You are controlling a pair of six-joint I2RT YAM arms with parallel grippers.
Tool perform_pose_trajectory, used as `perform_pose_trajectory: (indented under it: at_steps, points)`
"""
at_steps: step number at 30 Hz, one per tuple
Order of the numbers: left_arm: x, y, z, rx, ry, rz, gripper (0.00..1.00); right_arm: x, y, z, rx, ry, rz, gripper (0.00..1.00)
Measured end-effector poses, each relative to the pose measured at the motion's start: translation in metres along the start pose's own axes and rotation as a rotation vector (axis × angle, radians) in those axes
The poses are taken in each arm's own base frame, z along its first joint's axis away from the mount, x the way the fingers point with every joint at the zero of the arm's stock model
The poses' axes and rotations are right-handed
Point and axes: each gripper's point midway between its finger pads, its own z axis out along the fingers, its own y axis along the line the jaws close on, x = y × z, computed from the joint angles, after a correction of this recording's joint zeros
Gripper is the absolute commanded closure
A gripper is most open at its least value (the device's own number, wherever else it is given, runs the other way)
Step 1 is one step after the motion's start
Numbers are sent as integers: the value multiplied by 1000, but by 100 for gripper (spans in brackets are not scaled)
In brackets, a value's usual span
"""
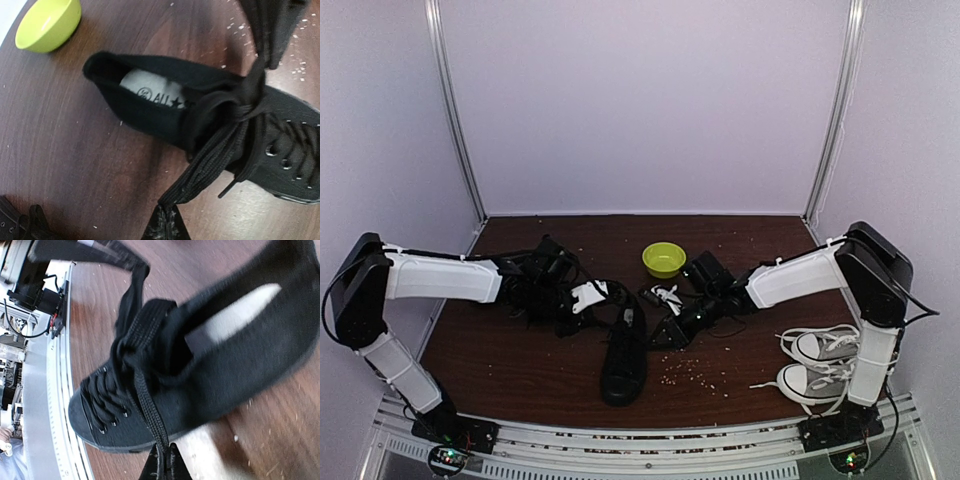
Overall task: Tie the shoes
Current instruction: Pull the loops with the shoelace from the shoe.
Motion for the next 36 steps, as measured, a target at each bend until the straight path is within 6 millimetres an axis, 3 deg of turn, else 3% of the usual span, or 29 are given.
perform_pose_trajectory:
  at_steps: [8,28,34,36]
  points:
    - [10,23,8,-61,90,-75,100,7,-2,-4,27,9,7,100]
    - [38,24,12,-79,209,-110,100,19,-14,8,41,36,25,100]
    - [38,24,12,-75,207,-91,100,2,-9,5,40,21,6,100]
    - [35,25,10,-78,196,-88,87,-7,-7,4,39,10,-7,93]
